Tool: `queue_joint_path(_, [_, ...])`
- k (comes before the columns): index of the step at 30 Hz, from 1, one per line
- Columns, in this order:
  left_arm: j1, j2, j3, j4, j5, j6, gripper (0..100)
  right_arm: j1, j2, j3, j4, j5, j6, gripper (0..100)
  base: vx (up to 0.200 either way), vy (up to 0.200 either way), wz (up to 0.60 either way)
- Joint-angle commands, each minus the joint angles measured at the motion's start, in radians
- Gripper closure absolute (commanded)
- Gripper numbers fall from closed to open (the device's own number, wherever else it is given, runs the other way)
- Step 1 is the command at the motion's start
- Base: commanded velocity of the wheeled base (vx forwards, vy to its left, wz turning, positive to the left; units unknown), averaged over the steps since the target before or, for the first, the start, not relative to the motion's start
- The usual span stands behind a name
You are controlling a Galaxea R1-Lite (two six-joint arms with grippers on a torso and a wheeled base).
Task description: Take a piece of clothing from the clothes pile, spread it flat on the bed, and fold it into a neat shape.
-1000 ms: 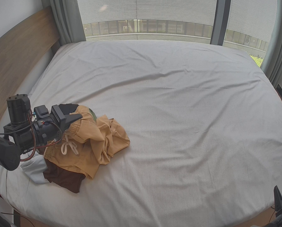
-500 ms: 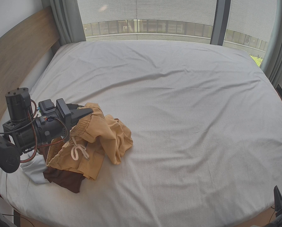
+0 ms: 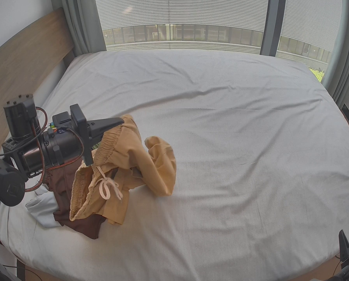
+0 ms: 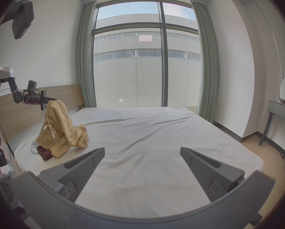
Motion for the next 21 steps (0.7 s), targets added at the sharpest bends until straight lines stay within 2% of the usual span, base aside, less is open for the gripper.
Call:
queue_joint_path(1, [-0.03,0.008,-0.042,0.0,-0.001,-0.032,100,-0.001,-0.007,0.018,0.0,0.0,0.0,0,0.0,0.0,0.0])
queue_joint_path(4, [-0.04,0.011,-0.061,0.003,-0.001,-0.076,100,0.0,-0.009,0.018,0.0,0.0,0.0,0,0.0,0.0,0.0])
queue_joint_path(7, [-0.056,0.012,-0.098,0.001,-0.001,-0.184,100,0.0,-0.009,0.018,0.0,0.0,0.0,0,0.0,0.0,0.0])
queue_joint_path(11, [-0.065,0.011,-0.127,0.003,-0.004,-0.259,100,-0.001,-0.007,0.018,0.0,0.0,0.0,0,0.0,0.0,0.0])
queue_joint_path(21, [-0.145,0.028,-0.174,0.008,-0.004,-0.285,100,-0.001,-0.007,0.018,0.0,0.0,0.0,0,0.0,0.0,0.0])
